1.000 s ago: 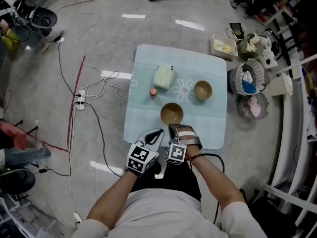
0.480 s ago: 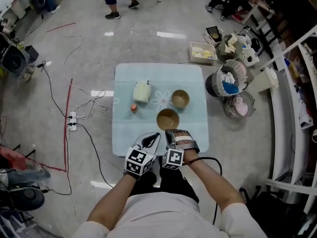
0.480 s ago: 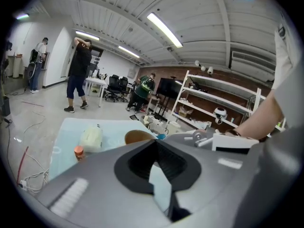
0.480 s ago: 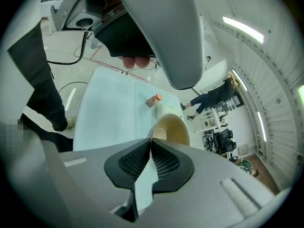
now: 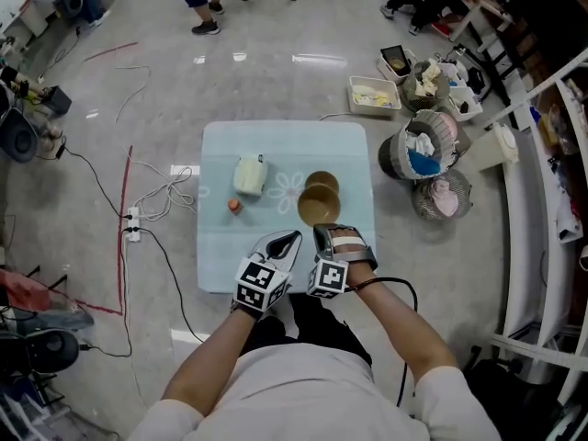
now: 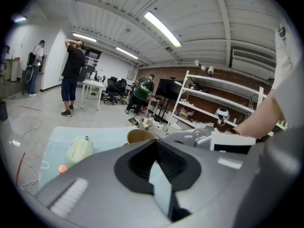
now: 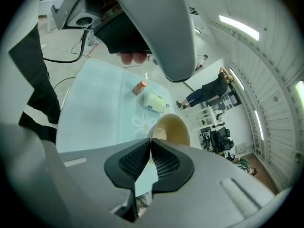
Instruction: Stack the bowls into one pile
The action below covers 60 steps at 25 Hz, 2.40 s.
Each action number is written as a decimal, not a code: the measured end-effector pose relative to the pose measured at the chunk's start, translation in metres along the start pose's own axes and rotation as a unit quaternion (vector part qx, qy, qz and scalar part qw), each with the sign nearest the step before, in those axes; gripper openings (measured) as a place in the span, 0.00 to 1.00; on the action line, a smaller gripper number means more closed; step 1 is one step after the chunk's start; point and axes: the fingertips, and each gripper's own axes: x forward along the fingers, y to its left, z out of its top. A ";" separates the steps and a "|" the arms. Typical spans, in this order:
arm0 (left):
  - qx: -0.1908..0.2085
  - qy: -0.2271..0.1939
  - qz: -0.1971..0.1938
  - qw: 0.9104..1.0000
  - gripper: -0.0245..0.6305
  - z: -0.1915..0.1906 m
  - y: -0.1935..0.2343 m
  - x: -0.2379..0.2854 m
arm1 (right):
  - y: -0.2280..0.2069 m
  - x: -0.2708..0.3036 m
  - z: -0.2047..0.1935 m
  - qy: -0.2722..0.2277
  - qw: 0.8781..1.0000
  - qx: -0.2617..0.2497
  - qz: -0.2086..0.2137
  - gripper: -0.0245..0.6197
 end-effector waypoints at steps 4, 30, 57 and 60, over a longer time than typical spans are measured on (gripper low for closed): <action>-0.002 0.000 0.009 1.000 0.05 0.006 0.007 0.026 | -0.014 0.022 -0.021 0.001 1.000 -0.006 0.004 0.08; -0.051 0.048 0.059 0.996 0.05 -0.012 0.056 0.100 | 0.003 0.130 -0.073 0.001 0.992 0.009 0.122 0.08; -0.037 0.038 0.035 0.998 0.05 0.002 0.032 0.055 | -0.037 0.048 -0.028 -0.041 0.961 0.266 0.069 0.11; -0.029 0.033 0.032 0.999 0.05 0.009 0.029 0.040 | -0.046 0.029 -0.015 -0.056 0.945 0.318 0.054 0.08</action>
